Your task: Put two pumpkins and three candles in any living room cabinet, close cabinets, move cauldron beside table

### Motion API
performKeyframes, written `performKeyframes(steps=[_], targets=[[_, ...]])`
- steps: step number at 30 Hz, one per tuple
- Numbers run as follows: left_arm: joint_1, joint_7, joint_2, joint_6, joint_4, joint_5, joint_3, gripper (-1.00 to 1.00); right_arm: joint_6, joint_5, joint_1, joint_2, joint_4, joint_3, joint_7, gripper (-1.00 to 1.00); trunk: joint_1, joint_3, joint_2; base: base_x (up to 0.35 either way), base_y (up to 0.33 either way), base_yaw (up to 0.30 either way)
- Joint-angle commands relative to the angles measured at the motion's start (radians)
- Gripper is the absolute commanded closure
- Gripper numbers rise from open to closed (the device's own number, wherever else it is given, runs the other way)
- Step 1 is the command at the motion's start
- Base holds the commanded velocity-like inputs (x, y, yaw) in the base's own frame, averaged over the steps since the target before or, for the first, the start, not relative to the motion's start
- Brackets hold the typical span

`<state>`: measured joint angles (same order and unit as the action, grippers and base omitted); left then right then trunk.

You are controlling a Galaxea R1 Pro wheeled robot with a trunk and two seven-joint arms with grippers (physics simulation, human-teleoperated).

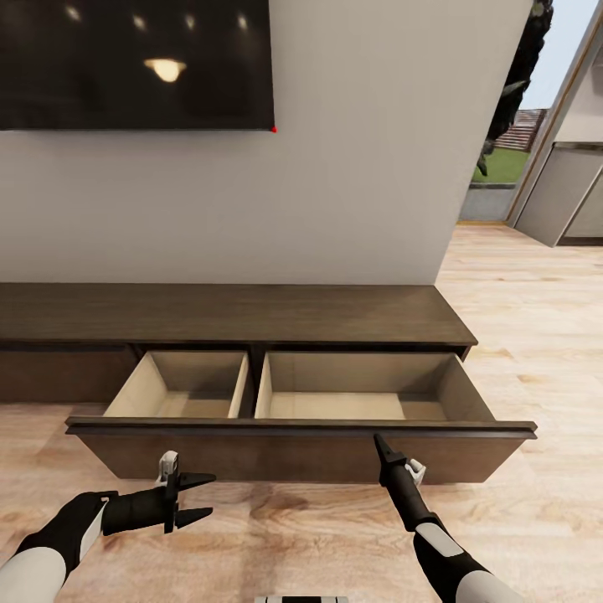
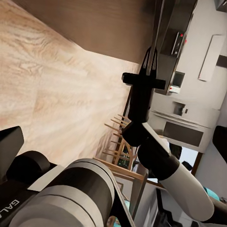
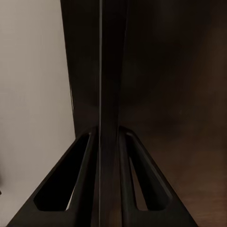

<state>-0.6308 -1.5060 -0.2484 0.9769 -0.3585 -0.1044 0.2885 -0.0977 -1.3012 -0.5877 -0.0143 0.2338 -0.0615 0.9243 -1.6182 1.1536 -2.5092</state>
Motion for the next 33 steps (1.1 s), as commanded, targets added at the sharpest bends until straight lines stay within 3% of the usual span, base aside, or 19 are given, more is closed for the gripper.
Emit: performKeyframes(steps=[1,33], targets=[[0.0,0.0,0.0,0.0,0.0,0.0,0.0,-1.0,-0.004,-0.007,0.017,0.0,0.002,-0.009,0.028,1.0,0.0,0.0,0.0,0.0,0.0,0.0],[0.0,0.0,0.0,0.0,0.0,0.0,0.0,-1.0,-0.004,-0.009,0.017,0.0,0.002,-0.01,0.027,1.0,0.0,0.0,0.0,0.0,0.0,0.0]])
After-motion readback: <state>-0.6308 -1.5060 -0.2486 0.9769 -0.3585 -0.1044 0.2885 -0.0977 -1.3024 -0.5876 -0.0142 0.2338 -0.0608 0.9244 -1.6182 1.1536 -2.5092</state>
